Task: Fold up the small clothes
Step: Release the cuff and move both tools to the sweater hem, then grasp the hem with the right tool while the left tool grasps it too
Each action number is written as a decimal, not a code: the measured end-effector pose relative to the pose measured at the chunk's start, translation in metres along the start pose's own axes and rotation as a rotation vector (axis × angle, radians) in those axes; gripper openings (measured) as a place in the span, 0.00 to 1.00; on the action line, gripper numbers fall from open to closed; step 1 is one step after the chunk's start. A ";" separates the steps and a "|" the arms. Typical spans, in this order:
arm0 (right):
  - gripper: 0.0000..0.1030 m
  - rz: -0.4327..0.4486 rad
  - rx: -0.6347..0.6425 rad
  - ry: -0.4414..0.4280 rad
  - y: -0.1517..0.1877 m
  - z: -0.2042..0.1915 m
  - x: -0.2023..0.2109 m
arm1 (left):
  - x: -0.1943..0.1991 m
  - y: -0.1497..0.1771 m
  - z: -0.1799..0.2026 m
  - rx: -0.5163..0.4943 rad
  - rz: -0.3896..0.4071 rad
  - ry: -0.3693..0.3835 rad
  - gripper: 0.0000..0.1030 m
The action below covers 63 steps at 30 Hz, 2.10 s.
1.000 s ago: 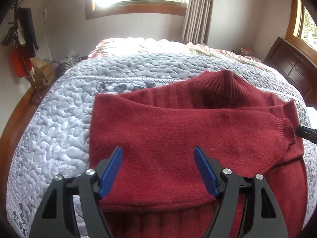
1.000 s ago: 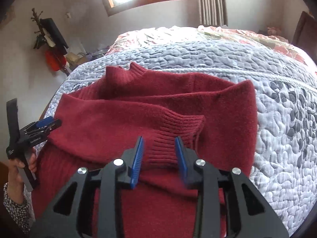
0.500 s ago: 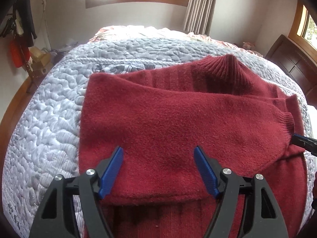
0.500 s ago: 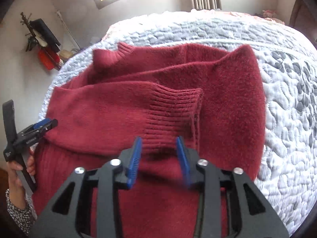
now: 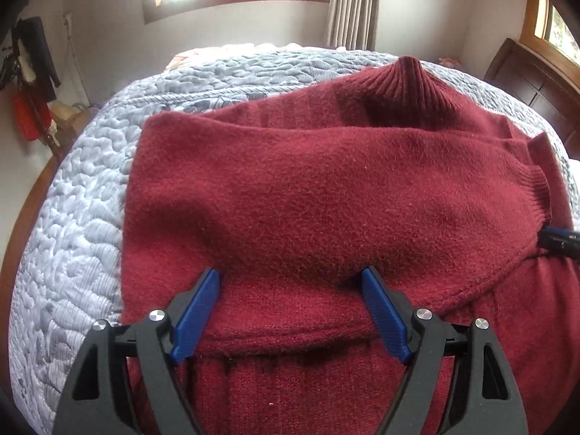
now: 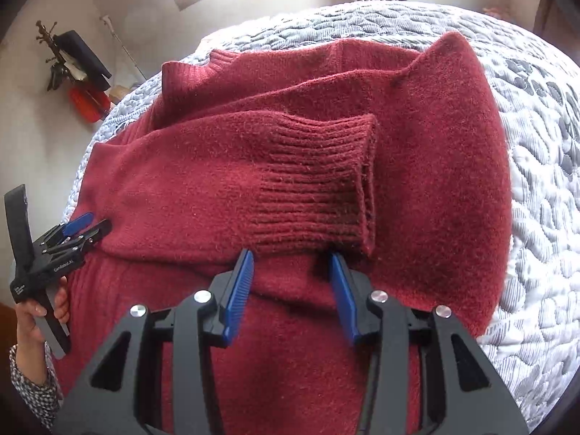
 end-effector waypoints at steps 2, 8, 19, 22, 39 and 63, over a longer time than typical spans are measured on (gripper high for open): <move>0.45 0.007 -0.014 -0.008 0.002 -0.004 0.007 | 0.011 -0.001 -0.001 0.022 0.000 0.022 0.79; 0.65 0.043 0.015 -0.071 0.048 -0.007 0.070 | 0.089 0.036 -0.013 0.029 0.082 0.019 0.86; 0.69 -0.025 0.074 0.091 0.190 0.037 0.131 | 0.142 0.175 -0.028 0.041 -0.032 -0.039 0.88; 0.72 -0.046 0.061 0.131 0.220 0.047 0.138 | 0.146 0.199 -0.018 0.025 -0.064 -0.029 0.88; 0.62 -0.136 -0.066 -0.009 0.315 0.075 0.153 | 0.165 0.270 0.045 -0.030 -0.118 0.108 0.86; 0.05 -0.052 -0.101 -0.261 0.299 0.068 0.210 | 0.216 0.239 0.025 0.154 0.079 0.332 0.11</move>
Point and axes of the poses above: each gripper's, at about its wrist camera, not at the fingertips, and x roughly against the way its jaws point, z to its right, y to its underside, the point moved 6 cm from there along -x, roughly the way its jaws point, and after that the axes turned 14 degrees about -x, right-handed, at the moved point
